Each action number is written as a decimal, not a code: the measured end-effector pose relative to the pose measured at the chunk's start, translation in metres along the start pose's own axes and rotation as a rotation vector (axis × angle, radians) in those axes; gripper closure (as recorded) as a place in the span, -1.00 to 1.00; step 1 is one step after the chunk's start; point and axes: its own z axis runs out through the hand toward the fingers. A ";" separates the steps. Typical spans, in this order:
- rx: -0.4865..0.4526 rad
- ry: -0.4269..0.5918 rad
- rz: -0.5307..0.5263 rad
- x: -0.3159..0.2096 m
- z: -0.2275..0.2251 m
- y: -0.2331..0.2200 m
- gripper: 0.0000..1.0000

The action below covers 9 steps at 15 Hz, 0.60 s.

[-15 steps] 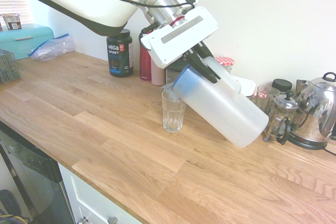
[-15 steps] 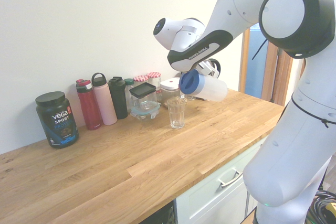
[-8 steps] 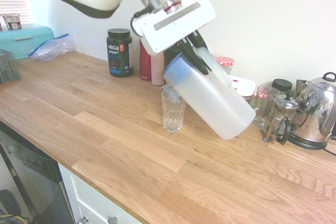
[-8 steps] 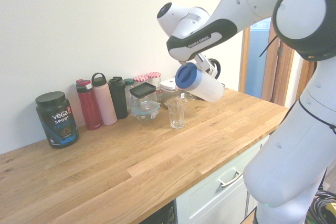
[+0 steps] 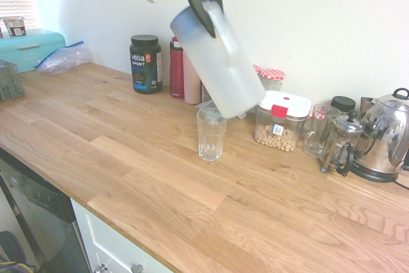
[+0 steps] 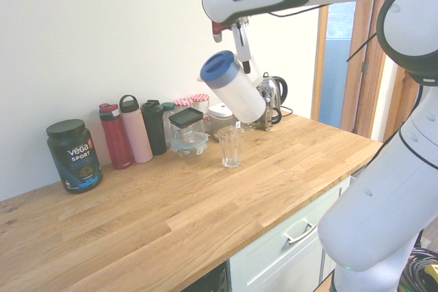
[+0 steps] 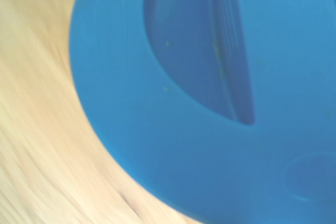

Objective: Pour me some water

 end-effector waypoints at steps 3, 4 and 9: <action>0.106 0.013 0.157 0.005 -0.020 -0.021 1.00; 0.135 0.015 0.212 0.006 -0.022 -0.030 1.00; 0.278 0.040 0.477 -0.008 -0.009 -0.138 1.00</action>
